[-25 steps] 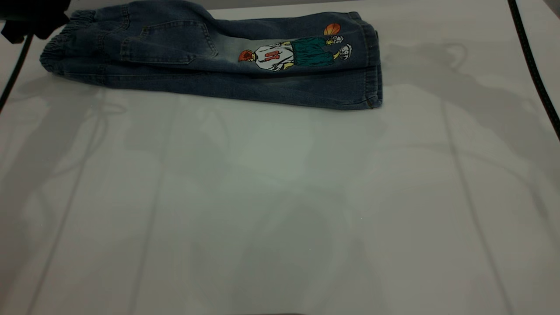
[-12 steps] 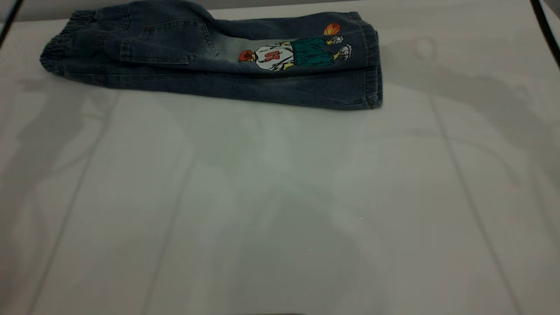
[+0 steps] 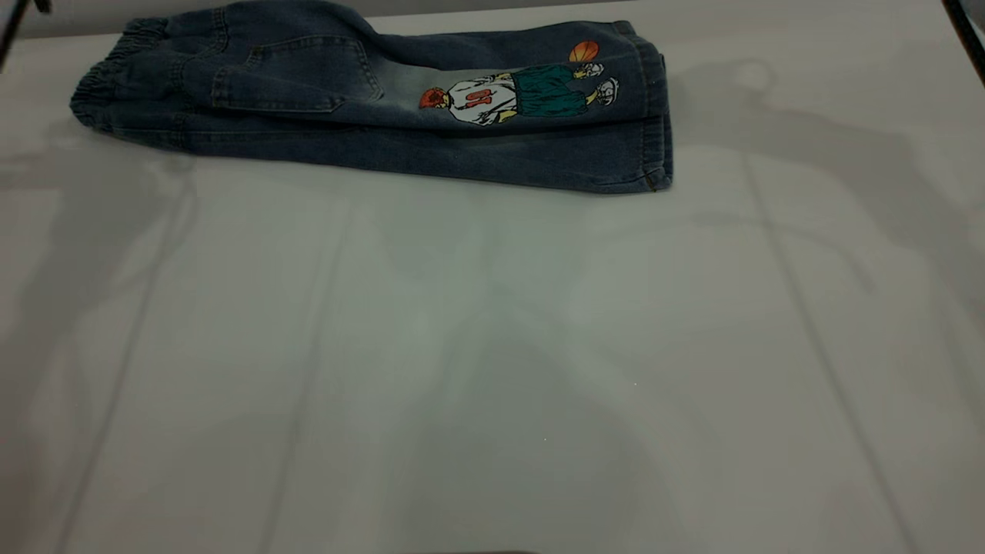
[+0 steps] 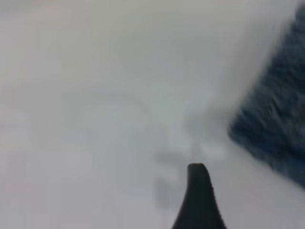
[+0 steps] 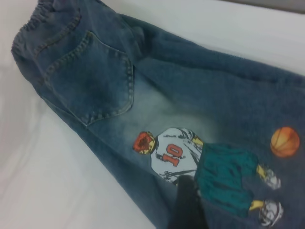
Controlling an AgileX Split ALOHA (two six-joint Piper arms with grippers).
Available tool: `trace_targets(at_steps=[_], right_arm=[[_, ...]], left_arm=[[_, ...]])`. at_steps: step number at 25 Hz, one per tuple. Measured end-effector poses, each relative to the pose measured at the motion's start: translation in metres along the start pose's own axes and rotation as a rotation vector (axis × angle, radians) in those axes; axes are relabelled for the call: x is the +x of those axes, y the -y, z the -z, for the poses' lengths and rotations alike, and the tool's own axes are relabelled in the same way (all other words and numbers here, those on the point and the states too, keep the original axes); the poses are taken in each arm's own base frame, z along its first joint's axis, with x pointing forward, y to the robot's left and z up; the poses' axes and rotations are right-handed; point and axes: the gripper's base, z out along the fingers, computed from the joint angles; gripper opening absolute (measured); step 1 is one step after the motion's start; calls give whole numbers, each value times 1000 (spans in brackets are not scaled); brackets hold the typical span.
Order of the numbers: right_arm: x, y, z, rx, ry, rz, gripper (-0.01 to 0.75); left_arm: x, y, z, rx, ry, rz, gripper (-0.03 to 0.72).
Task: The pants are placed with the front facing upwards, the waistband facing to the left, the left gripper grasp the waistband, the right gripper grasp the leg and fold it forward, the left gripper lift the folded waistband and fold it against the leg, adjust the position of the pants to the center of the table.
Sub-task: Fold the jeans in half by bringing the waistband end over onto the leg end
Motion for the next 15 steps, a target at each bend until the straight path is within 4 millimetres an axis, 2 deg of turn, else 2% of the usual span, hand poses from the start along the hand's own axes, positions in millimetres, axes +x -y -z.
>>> trace_targets(at_steps=[7, 11, 15], right_arm=[[1, -2, 2, 24, -73, 69, 475], [0, -11, 2, 62, -145, 141, 475], [4, -24, -3, 131, -240, 169, 475]], left_arm=[[-4, 14, 20, 175, -217, -203, 459], [-18, 22, 34, 289, -220, -280, 456], [-32, 22, 45, 316, -195, -289, 456]])
